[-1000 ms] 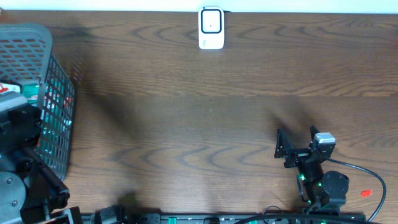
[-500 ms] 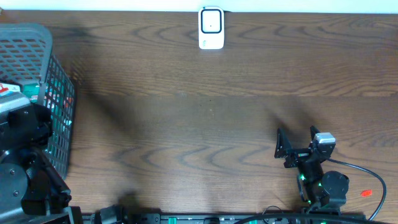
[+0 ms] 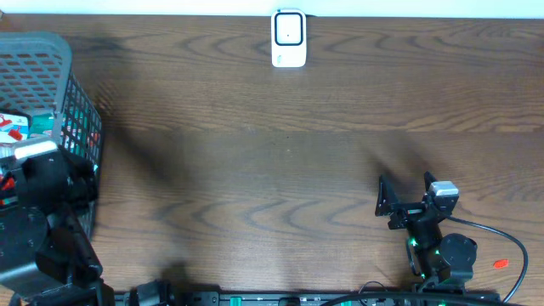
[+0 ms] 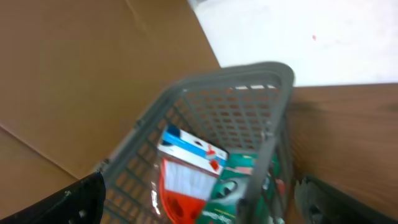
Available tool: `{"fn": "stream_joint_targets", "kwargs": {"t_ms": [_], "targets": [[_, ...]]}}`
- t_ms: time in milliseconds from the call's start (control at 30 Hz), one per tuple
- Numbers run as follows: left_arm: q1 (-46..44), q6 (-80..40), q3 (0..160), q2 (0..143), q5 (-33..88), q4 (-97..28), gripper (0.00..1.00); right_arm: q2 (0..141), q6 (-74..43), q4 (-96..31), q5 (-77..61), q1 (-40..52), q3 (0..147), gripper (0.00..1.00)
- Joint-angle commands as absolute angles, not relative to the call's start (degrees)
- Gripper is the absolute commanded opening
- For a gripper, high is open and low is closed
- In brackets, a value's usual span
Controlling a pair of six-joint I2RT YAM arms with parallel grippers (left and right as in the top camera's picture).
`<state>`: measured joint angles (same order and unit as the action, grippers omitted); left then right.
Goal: Scan the item barcode
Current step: 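Lower the left gripper into the basket toward the red dustpan pack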
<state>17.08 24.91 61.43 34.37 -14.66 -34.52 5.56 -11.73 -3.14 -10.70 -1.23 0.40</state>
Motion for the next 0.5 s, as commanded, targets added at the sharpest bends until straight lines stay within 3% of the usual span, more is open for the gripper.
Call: {"fn": "stream_joint_targets", "kwargs": {"t_ms": [0,233,467], "targets": [[16.91,22.33,61.65,34.24,-12.82,-36.51,0.97,5.65,-11.99,-3.25,-10.79,-1.08,0.32,0.99],[16.97,22.39,61.67,34.85,-13.26,-40.99,0.97,5.65,-11.99,-3.22,-10.81,-1.08,0.32,0.99],[17.02,23.05,61.69,39.03,-21.78,-44.73,0.96,5.65,-11.99,-3.05,-10.81,-1.08,0.32,0.99]]}}
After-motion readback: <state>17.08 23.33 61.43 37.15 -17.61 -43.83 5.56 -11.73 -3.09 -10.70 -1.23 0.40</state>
